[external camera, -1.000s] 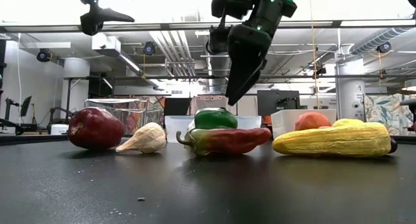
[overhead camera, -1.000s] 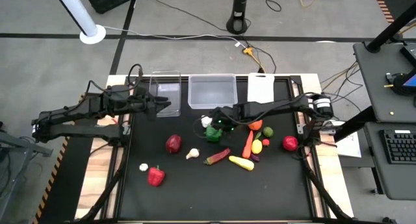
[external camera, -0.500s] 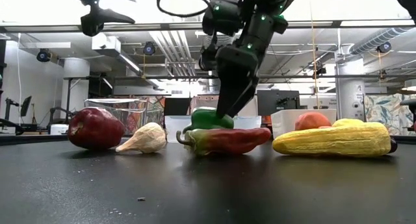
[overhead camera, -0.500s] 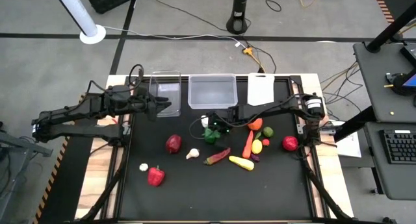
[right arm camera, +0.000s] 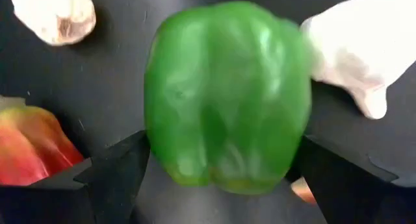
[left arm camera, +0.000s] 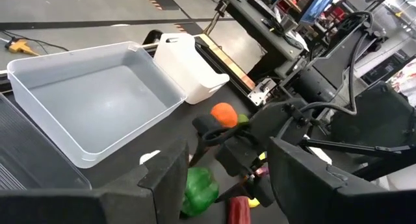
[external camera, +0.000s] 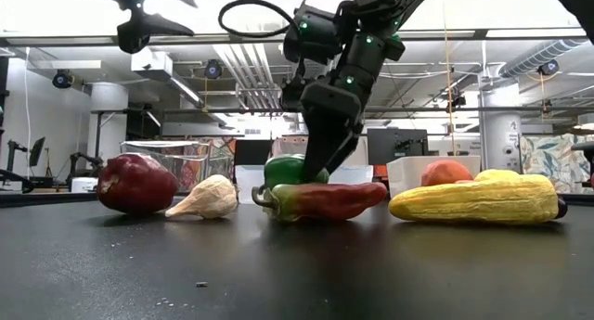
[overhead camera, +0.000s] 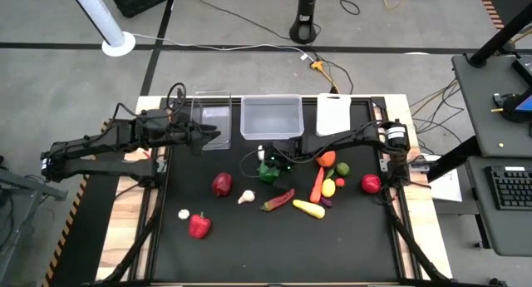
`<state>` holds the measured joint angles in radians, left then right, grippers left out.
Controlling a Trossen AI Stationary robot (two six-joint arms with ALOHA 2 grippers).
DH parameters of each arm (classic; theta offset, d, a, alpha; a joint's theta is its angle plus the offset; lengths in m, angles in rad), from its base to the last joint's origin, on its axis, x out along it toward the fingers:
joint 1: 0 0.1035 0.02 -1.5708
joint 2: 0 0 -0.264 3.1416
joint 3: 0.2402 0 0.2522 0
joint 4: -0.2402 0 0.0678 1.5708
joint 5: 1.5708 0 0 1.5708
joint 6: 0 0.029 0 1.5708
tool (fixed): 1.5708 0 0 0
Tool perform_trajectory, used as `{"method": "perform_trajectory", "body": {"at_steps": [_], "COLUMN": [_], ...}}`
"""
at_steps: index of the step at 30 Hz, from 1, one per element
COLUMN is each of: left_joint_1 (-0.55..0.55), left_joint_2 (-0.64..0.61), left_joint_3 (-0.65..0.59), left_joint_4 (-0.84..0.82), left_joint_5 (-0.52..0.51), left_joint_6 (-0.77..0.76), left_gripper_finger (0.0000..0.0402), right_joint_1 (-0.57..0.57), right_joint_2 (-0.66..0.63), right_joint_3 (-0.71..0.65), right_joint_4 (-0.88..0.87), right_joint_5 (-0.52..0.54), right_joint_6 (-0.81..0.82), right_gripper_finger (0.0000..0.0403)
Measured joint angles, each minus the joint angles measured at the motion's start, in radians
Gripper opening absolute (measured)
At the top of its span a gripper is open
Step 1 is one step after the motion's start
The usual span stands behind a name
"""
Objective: Sort produce into baskets
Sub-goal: Put the green bell pepper into the transparent bin
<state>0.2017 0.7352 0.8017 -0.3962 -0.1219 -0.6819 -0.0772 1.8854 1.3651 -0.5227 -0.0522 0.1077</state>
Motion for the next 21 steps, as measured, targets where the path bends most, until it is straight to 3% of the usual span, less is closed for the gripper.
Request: {"method": "perform_trajectory", "body": {"at_steps": [5,13,21], "left_joint_1": [0.000,0.000,0.000], "left_joint_2": [0.013,0.031,0.036], "left_joint_3": [0.000,0.000,0.000], "left_joint_4": [0.000,0.000,0.001], "left_joint_5": [0.000,0.000,0.001], "left_joint_6": [0.000,0.000,0.000], "left_gripper_finger": [0.0192,0.0192,0.0192], "right_joint_1": [-0.002,-0.005,-0.010], "right_joint_2": [-0.001,-0.001,-0.065], "right_joint_3": [0.000,0.000,0.000], "right_joint_4": [0.018,0.019,-0.002], "right_joint_5": [0.000,-0.013,-0.083], "right_joint_6": [0.000,0.005,0.072], "right_gripper_finger": [0.0334,0.0245,0.0240]}}
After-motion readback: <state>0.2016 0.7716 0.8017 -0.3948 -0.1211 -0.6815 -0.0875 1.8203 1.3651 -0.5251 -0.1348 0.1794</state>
